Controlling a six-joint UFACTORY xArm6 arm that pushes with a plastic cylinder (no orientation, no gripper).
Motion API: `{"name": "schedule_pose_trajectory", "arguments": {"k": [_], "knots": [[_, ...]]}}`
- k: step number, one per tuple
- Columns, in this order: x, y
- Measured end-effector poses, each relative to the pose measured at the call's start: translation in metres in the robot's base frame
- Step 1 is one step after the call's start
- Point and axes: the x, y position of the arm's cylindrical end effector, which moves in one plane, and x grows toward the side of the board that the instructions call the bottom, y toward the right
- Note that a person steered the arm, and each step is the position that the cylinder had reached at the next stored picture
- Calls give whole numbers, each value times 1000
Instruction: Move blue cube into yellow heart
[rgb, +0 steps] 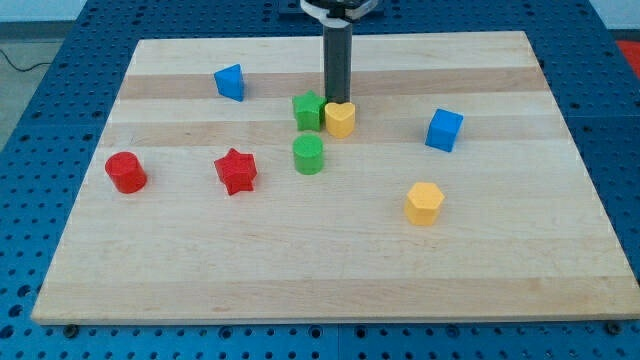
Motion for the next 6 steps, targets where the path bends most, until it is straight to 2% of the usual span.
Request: {"name": "schedule_pose_trajectory", "arguments": {"k": [2,3,4,5,6], "knots": [[-19,120],[-12,203],[36,224],[60,190],[61,133]]}}
